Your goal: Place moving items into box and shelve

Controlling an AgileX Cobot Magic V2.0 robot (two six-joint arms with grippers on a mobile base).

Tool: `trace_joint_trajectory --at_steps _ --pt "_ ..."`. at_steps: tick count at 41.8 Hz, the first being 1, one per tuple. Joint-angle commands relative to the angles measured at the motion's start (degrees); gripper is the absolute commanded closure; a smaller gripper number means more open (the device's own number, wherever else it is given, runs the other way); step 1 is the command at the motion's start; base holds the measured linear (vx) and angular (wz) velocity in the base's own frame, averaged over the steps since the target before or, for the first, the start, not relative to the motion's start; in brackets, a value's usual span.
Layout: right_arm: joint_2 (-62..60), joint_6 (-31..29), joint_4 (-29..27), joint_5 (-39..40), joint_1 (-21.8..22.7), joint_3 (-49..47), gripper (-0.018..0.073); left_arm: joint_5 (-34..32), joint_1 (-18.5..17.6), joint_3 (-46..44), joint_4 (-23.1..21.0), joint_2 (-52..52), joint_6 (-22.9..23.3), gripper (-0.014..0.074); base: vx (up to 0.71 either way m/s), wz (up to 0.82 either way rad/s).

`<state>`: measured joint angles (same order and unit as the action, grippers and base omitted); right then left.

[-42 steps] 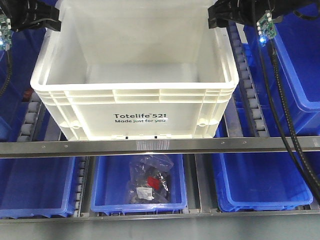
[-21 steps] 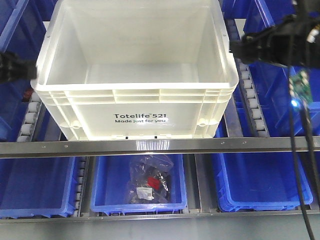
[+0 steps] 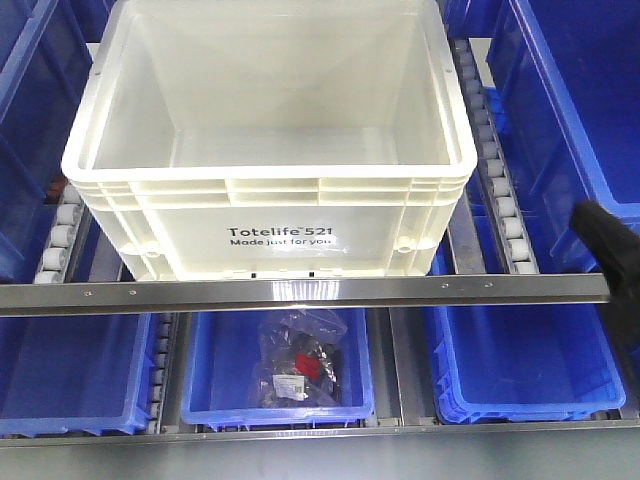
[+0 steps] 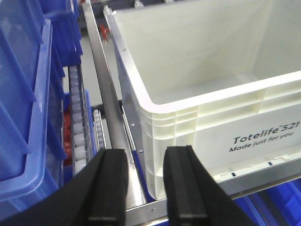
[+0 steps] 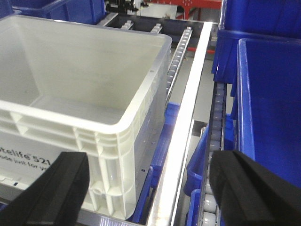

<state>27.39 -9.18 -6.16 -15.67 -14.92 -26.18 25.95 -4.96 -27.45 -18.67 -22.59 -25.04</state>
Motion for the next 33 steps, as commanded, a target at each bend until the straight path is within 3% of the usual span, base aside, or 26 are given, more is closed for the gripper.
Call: trace_joint_trajectory --at_steps 1,11,23,29,33 --pt "-5.2 -0.7 0.0 3.0 -0.1 1.2 -0.0013 -2.5 -0.3 0.3 -1.4 4.5 0.2 0.0264 0.00 0.00" --pt "-10.2 -4.8 1.0 5.8 -0.1 8.0 -0.0013 -5.8 -0.3 5.8 -2.2 9.0 0.6 0.0264 0.00 0.00" --pt "-10.2 -6.9 0.8 25.3 0.0 16.5 -0.0013 -21.4 -0.3 13.2 -6.9 8.0 0.5 0.0264 0.00 0.00" --pt "-10.2 -6.8 0.6 26.8 0.0 16.8 0.0008 -19.8 -0.3 13.4 -6.9 8.0 0.5 0.0316 0.00 0.00" --pt "-10.2 -6.8 0.7 26.8 0.0 16.8 0.0092 -19.4 -0.3 13.4 -6.9 8.0 0.5 0.0402 0.00 0.00"
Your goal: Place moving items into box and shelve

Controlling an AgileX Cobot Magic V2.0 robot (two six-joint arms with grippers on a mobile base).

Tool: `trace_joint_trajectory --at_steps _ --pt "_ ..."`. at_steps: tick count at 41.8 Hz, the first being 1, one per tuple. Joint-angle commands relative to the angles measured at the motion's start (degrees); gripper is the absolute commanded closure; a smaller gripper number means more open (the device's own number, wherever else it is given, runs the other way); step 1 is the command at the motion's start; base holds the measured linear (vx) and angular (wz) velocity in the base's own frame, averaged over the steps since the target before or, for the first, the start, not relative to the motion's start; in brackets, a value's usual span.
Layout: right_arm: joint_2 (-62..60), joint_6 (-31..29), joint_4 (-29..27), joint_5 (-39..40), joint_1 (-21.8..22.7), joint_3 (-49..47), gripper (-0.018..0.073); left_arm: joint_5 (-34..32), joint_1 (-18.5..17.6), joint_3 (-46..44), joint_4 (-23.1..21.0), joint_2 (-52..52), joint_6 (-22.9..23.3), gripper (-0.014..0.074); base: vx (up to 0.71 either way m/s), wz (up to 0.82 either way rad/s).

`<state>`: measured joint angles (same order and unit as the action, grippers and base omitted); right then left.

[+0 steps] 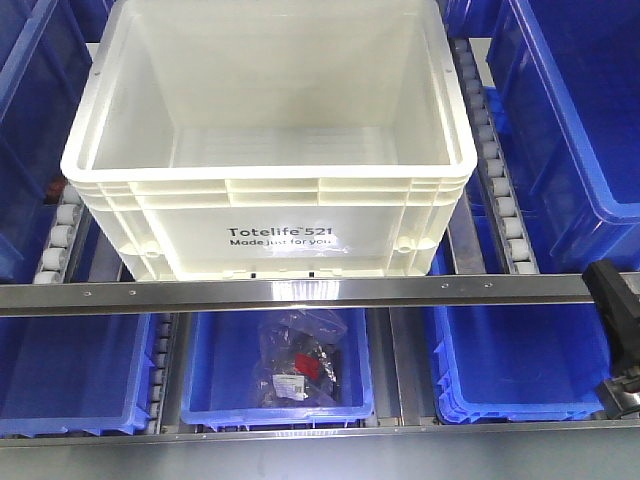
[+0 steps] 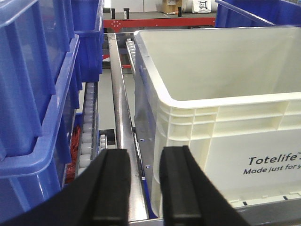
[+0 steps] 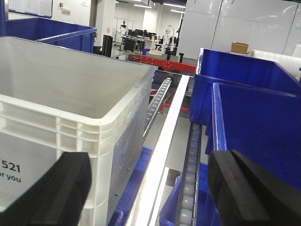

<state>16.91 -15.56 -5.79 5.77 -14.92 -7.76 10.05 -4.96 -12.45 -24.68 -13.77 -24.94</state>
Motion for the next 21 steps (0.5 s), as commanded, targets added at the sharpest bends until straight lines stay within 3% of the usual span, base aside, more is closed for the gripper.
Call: trace_joint_trajectory --at_steps 1,6,11,21 --pt "0.3 -0.4 0.3 5.4 0.0 -1.6 0.0116 -3.4 -0.3 -1.6 -0.9 -0.8 0.4 0.0435 0.00 0.00" --pt "0.3 -0.4 0.3 5.3 0.0 -1.6 0.0354 -3.3 -0.3 -1.6 -0.9 -0.8 0.4 0.0600 0.00 0.00" --pt "0.3 -0.4 0.3 5.3 0.0 -1.6 0.0577 -3.3 -0.3 -1.6 -0.9 -0.8 0.4 0.0605 0.00 0.00" --pt "0.3 -0.3 0.0 5.3 0.0 -1.6 0.0568 -2.1 -0.3 -1.6 -0.9 -0.8 0.4 0.0605 0.00 0.00"
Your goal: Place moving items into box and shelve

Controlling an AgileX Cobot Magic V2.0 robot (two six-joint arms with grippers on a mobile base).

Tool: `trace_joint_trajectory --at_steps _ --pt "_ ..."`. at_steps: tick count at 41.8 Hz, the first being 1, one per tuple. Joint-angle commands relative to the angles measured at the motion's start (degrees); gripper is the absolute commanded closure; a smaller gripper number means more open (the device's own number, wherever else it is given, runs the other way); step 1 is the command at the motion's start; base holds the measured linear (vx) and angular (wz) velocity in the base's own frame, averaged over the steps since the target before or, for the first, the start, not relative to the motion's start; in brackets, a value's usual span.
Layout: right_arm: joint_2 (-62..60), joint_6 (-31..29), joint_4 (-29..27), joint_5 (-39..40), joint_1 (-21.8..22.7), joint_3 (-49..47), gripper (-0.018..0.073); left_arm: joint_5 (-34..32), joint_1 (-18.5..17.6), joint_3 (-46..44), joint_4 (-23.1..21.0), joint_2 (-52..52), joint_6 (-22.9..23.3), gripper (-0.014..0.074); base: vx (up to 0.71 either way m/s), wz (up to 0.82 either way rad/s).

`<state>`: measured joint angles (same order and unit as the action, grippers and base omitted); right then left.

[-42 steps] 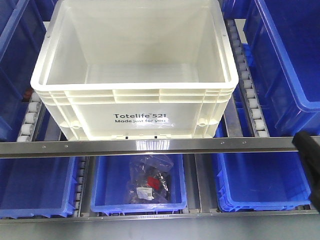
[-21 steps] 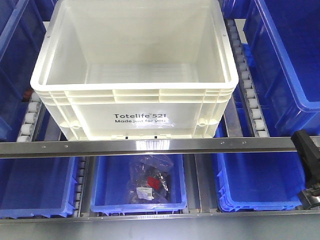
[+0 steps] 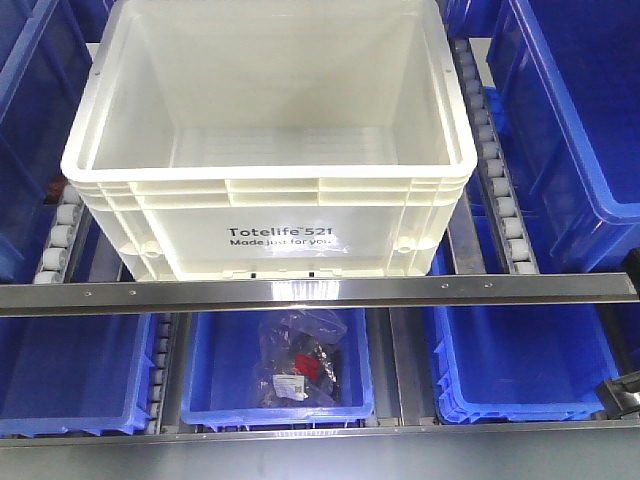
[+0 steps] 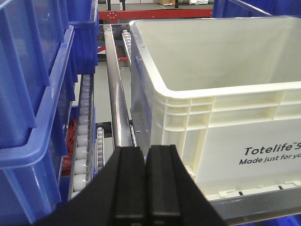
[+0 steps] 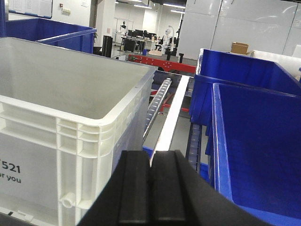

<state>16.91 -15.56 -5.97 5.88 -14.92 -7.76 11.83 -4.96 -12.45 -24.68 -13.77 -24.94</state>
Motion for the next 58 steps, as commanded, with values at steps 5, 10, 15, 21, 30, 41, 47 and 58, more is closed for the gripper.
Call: trace_joint_trajectory --at_steps 5,10,15,21,30,41,47,58 --pt "0.3 -0.3 0.2 5.2 0.0 -1.6 0.0567 -3.9 -0.3 -1.6 -0.9 -0.8 0.4 0.0605 0.00 0.00" --pt "0.3 -0.3 0.2 5.2 0.0 -1.6 0.0567 -3.9 -0.3 -1.6 -0.9 -0.8 0.4 0.0605 0.00 0.00" --pt "0.3 -0.3 0.2 5.2 0.0 -1.6 0.0567 -3.9 -0.3 -1.6 -0.9 -0.8 0.4 0.0605 0.00 0.00" --pt "0.3 -0.3 0.2 5.2 0.0 -1.6 0.0567 -3.9 -0.3 -1.6 -0.2 -0.8 0.2 0.0605 0.00 0.00" --pt "0.3 -0.3 0.2 5.2 0.0 -1.6 0.0567 -5.4 -0.3 -1.6 19.1 -0.8 14.8 0.0605 0.00 0.00" --pt "0.3 -0.3 0.2 5.2 0.0 -1.6 0.0567 -3.1 -0.2 -1.0 19.1 0.7 13.4 0.0605 0.00 0.00" --pt "0.3 -0.3 0.2 5.2 0.0 -1.6 0.0567 -3.3 -0.1 3.5 19.0 5.4 13.4 0.0605 0.00 0.00" --pt "0.3 -0.3 0.2 4.9 0.0 -1.6 0.0566 1.3 -0.2 14.4 18.6 15.2 14.0 0.0605 0.00 0.00"
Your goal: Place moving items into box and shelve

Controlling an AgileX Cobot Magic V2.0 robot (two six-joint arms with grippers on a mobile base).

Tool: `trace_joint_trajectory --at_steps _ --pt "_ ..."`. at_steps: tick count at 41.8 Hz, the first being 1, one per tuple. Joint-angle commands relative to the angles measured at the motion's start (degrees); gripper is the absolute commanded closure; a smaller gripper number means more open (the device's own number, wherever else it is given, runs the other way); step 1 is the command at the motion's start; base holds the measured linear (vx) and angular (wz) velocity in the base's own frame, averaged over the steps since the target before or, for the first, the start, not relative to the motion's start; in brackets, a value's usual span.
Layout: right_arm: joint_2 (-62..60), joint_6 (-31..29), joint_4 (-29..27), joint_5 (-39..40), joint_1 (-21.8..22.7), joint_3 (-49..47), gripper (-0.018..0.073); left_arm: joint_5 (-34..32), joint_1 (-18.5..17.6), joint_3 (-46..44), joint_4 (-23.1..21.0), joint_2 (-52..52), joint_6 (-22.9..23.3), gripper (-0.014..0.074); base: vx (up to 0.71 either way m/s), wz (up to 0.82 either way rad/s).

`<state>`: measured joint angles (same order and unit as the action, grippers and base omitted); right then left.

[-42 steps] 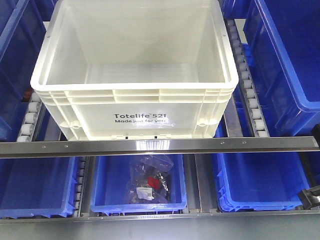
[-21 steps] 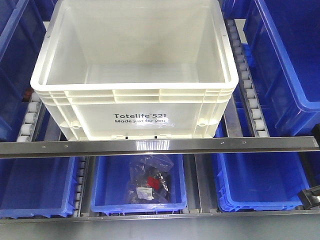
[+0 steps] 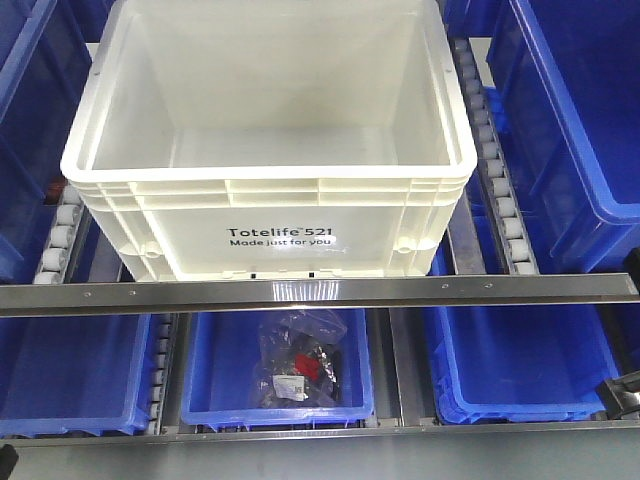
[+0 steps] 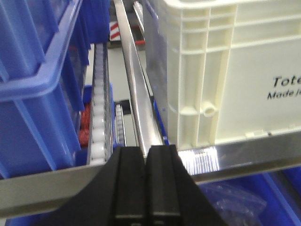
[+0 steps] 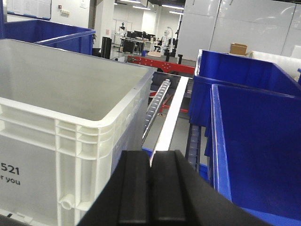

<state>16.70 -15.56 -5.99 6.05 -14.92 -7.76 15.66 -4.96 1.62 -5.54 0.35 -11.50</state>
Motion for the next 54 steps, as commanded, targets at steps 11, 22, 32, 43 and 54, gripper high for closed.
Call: trace_joint_trajectory --at_steps 11,22,32,43,54 --pt "0.5 -0.3 0.2 4.7 0.0 -1.6 0.0566 -1.0 -0.2 0.3 -0.5 1.1 0.5 0.0605 0.00 0.00" --pt "0.5 -0.3 0.2 4.7 0.0 -1.6 0.0566 -1.0 -0.2 0.3 -0.5 1.1 0.5 0.0605 0.00 0.00" --pt "0.5 -0.3 0.2 4.7 0.0 -1.6 0.0566 -1.0 -0.2 0.3 -0.5 1.1 0.5 0.0605 0.00 0.00" --pt "-0.8 -0.1 0.6 6.8 0.0 4.3 0.0567 -1.0 -0.2 0.3 -0.5 1.1 0.5 0.0605 0.00 0.00" --pt "-18.0 2.1 0.8 -7.9 0.0 9.7 0.0567 -1.0 -0.2 0.3 -0.5 1.1 0.5 0.0605 0.00 0.00"
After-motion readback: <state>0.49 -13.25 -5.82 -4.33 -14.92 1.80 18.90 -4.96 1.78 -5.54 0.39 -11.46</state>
